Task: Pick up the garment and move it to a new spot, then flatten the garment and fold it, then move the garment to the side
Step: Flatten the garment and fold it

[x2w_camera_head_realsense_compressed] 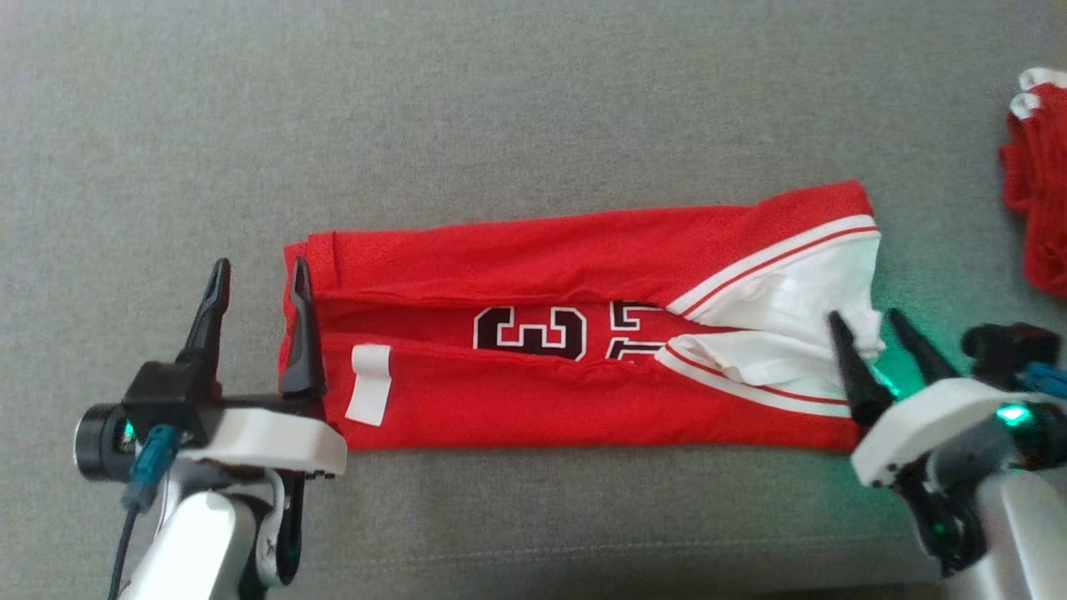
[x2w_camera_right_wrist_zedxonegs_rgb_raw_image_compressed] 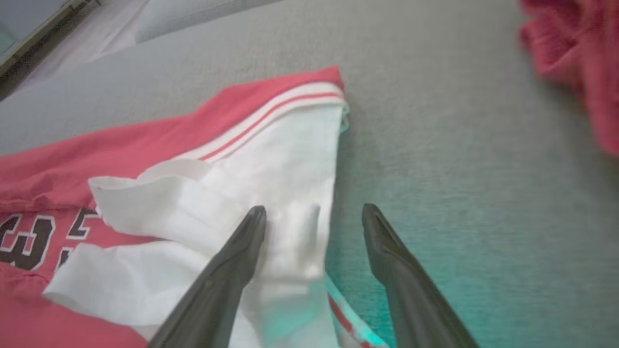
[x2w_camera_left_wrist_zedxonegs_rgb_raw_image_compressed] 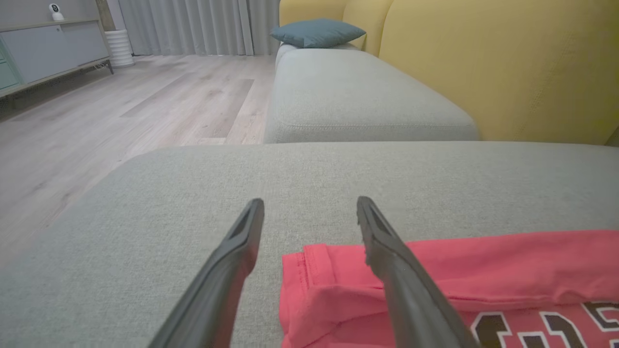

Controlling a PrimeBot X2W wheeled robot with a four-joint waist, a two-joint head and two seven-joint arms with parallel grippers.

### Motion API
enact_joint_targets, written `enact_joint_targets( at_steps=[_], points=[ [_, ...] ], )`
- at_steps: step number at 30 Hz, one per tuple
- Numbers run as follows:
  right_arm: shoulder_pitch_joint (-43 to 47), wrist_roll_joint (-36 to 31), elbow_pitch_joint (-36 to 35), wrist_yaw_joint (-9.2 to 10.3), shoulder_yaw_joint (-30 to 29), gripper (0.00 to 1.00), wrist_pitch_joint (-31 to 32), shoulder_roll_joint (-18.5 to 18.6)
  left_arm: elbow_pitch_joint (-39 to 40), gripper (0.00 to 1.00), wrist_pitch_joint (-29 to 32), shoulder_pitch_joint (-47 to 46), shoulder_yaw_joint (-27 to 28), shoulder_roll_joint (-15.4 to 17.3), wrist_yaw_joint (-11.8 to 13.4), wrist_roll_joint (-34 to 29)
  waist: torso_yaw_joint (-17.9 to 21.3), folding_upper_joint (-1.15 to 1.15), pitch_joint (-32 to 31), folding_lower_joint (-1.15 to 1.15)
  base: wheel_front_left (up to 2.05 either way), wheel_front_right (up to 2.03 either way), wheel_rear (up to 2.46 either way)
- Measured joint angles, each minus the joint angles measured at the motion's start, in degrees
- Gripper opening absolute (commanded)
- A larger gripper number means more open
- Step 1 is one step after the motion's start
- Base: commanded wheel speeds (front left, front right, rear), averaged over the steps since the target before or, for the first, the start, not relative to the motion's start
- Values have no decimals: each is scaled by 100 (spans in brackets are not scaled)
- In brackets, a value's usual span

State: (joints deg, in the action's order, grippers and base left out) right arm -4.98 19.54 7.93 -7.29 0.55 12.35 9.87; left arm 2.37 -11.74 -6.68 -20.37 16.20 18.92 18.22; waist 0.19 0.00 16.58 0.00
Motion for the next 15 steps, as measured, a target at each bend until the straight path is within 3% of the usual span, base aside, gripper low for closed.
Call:
enact_joint_targets(
  at_steps=[8,9,11,15],
  points=[
    [-516,645,620,0,605,100,548,189,-205,100,-89,-105,-4,-41,-34,0,-70,0,176,0,0,0,0],
    [-545,713,639,0,646,92,622,209,-219,100,-100,-105,1,-41,-33,0,-75,0,178,0,0,0,0],
    [-602,872,649,0,721,0,713,272,-244,100,-104,-107,12,-41,-32,1,-82,0,167,0,0,0,0],
    [-609,1090,612,0,853,0,732,328,-245,100,-141,-107,15,-41,-27,1,-83,0,108,0,0,0,0]
  ],
)
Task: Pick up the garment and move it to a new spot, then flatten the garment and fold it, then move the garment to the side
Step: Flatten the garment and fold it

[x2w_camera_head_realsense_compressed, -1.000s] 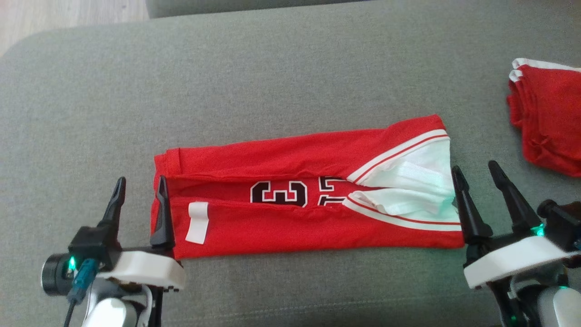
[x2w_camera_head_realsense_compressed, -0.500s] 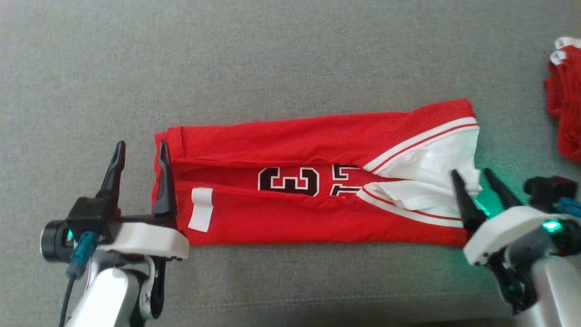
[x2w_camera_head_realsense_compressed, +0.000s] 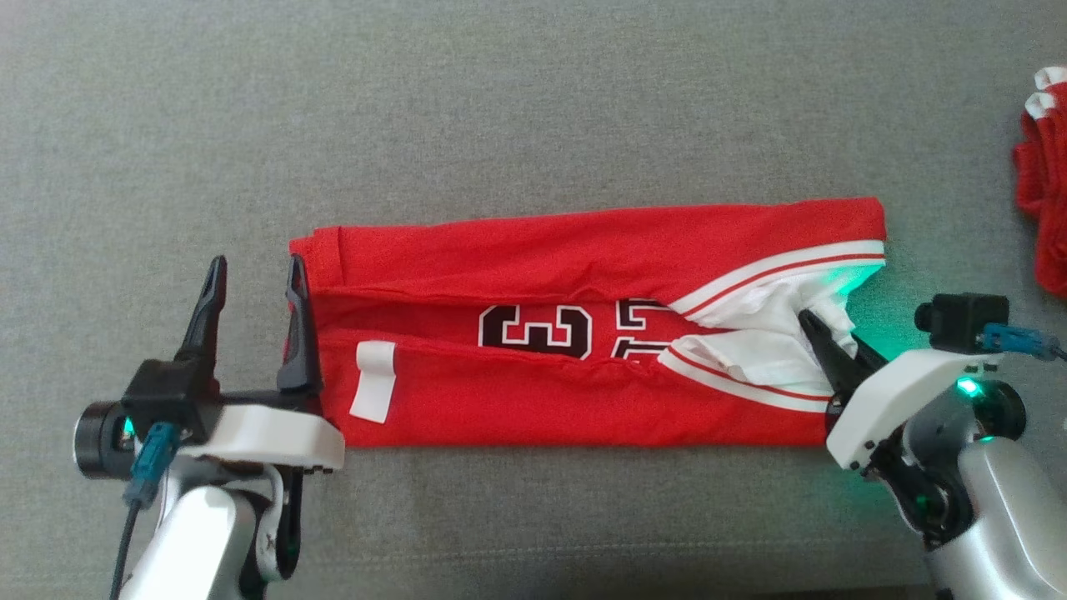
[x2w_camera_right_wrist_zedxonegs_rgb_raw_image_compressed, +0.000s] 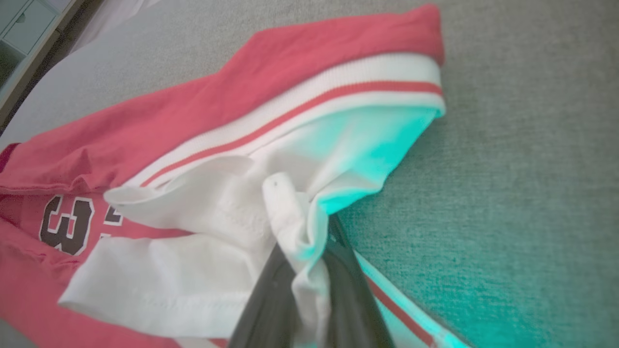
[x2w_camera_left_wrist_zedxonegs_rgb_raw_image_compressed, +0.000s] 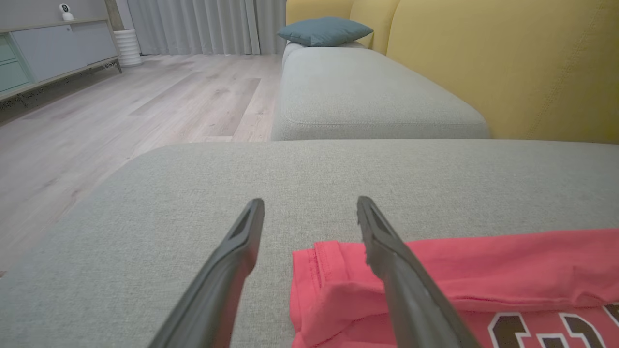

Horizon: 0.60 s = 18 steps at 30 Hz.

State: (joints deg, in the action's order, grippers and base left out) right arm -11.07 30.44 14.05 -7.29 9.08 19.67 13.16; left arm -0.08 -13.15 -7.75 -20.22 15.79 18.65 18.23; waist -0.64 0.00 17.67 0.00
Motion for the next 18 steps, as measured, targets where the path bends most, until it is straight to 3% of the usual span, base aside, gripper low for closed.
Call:
enact_joint_targets(
  at_steps=[4,14,18],
  points=[
    [115,113,-182,0,-82,0,-86,108,-7,100,-11,2,29,-3,-1,64,14,0,-99,0,0,0,0],
    [617,138,-297,0,-916,0,-100,771,-98,100,-33,44,25,-18,-4,116,20,0,-361,0,0,0,0],
    [599,-40,-635,0,-907,0,-88,884,-157,100,-33,56,22,-14,-4,118,18,0,-472,0,0,0,0]
  ],
)
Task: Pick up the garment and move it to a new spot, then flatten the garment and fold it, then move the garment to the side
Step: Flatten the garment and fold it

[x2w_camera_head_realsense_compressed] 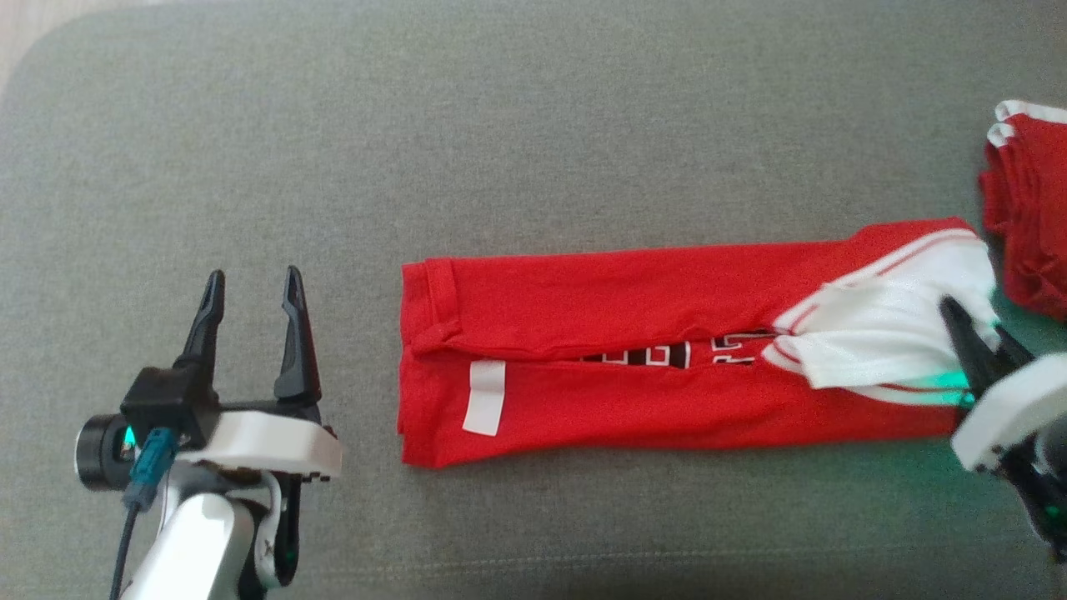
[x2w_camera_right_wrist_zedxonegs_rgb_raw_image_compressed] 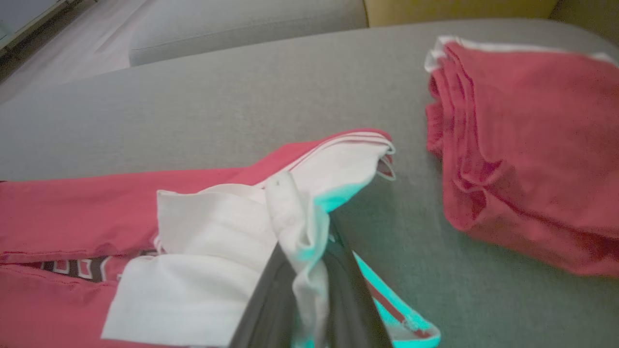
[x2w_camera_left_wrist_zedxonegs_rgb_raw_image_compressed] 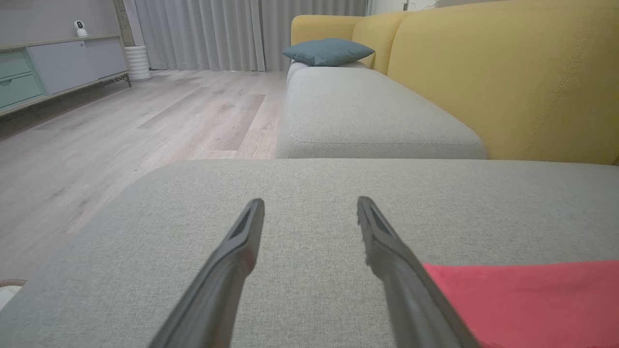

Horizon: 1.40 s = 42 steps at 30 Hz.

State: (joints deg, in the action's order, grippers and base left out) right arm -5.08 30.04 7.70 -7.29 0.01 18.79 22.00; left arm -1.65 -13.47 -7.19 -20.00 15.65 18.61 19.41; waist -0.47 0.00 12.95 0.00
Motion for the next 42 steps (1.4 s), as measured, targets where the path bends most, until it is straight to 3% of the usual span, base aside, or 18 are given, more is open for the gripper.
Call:
enact_joint_targets(
  at_steps=[6,11,18,27,28,29,36,42],
  points=[
    [-318,-247,-1087,0,846,0,657,-58,9,100,30,104,-25,7,7,13,30,0,-194,0,0,0,0],
    [-773,-105,-1333,0,1834,0,884,-500,4,100,35,127,-137,2,-1,44,-32,0,-295,0,0,0,0],
    [-1028,300,-213,0,2849,0,377,-1682,-54,100,35,101,-197,-8,-47,58,-216,0,-309,0,0,0,0],
    [-1692,1025,1129,0,3831,0,-842,-1780,-211,100,34,63,-342,-116,-97,58,-435,0,-208,0,0,0,0],
    [-1774,1083,1215,0,3929,31,-970,-1782,-224,100,33,59,-342,-116,-97,58,-434,0,-204,0,0,0,0],
    [-1848,1109,1285,0,4001,100,-1104,-1781,-233,100,33,55,-342,-116,-97,58,-430,0,-200,0,0,0,0],
    [-2311,1053,1204,0,4114,100,-2285,-1780,-245,100,27,52,-343,-115,-96,58,-339,0,-220,0,0,0,0],
    [-2431,241,568,0,3299,100,-2840,-1650,-230,100,27,50,-344,-103,-66,57,-186,0,-249,0,0,0,0]
  ],
)
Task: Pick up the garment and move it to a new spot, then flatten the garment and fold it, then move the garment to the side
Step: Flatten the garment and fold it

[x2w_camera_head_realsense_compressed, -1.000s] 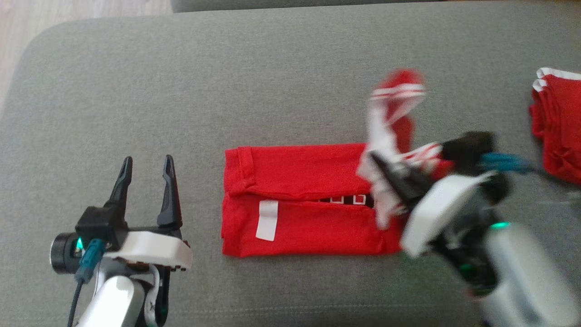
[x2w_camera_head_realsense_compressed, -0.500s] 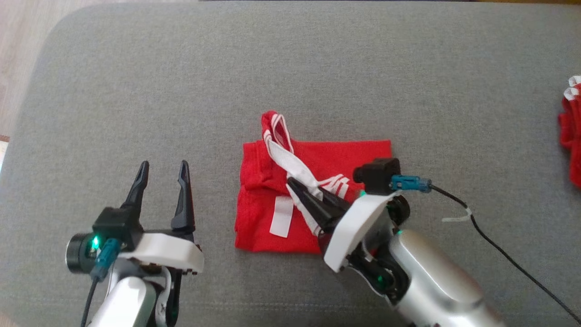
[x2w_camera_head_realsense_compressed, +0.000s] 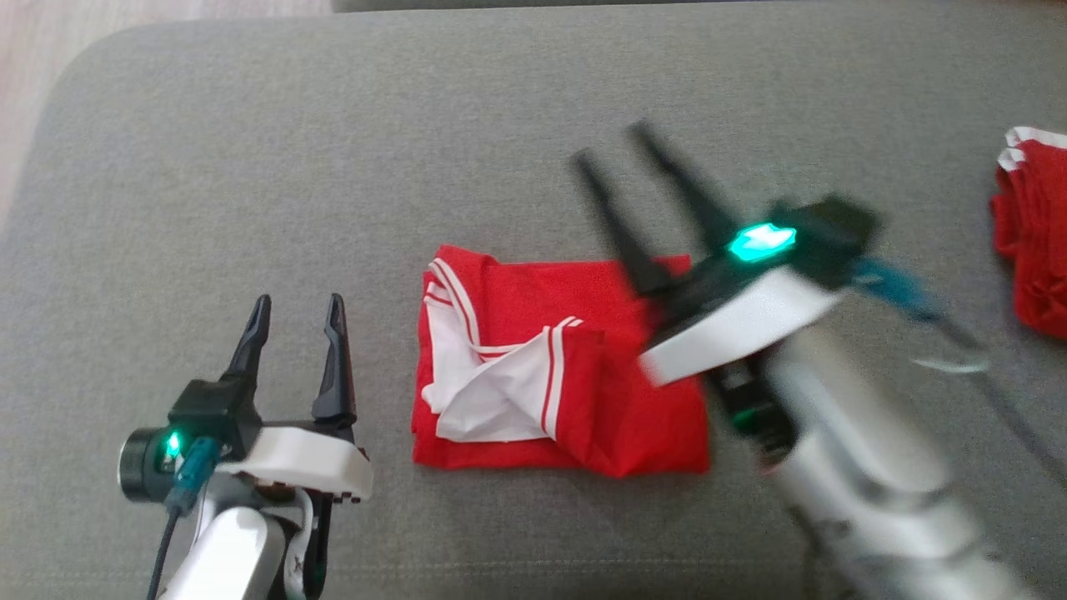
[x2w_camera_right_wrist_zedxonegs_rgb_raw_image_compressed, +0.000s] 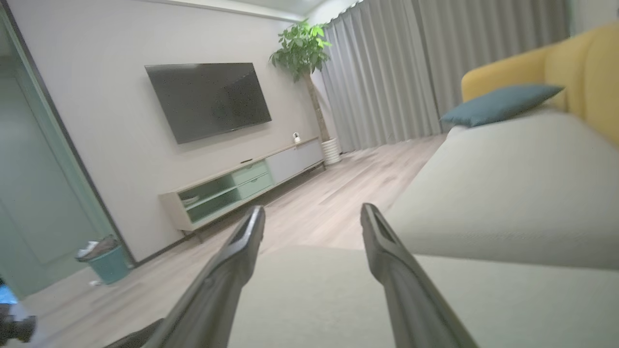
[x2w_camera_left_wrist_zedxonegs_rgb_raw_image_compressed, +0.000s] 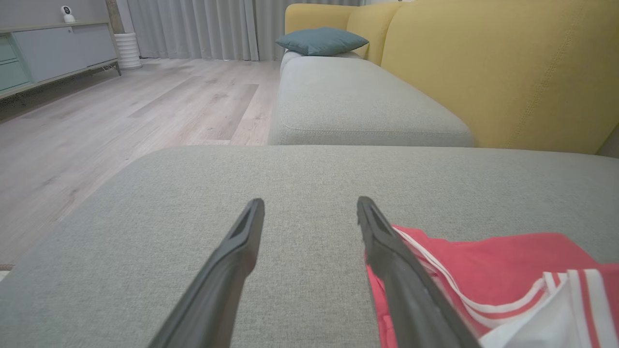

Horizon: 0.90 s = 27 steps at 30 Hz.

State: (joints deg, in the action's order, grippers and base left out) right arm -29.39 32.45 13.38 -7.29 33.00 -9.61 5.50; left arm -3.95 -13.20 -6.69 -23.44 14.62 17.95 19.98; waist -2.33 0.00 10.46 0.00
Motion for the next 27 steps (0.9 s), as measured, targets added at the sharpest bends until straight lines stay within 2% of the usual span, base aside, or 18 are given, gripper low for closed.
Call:
enact_joint_targets(
  at_steps=[6,7,11,14,20,27],
  points=[
    [788,-1016,-634,0,-1549,100,162,665,93,100,0,-1,3,78,75,-12,152,0,-5,0,0,0,0],
    [788,-1016,-634,0,-1549,100,162,665,93,100,0,-1,3,78,75,-12,152,0,-5,0,0,0,0],
    [1761,-1372,-1038,0,-2431,100,453,690,193,100,2,-1,9,133,123,-27,243,0,-9,0,0,0,0],
    [2304,-1499,-1337,0,-2855,100,637,591,218,100,8,-2,7,146,125,-30,297,0,-6,0,0,0,0],
    [2900,-1591,-1819,0,-3144,100,912,332,278,100,60,-3,-2,185,157,-37,375,0,21,0,0,0,0],
    [2903,-1592,-1922,0,-3166,100,973,245,286,100,101,-2,-2,236,180,-67,390,0,27,0,0,0,0]
  ],
)
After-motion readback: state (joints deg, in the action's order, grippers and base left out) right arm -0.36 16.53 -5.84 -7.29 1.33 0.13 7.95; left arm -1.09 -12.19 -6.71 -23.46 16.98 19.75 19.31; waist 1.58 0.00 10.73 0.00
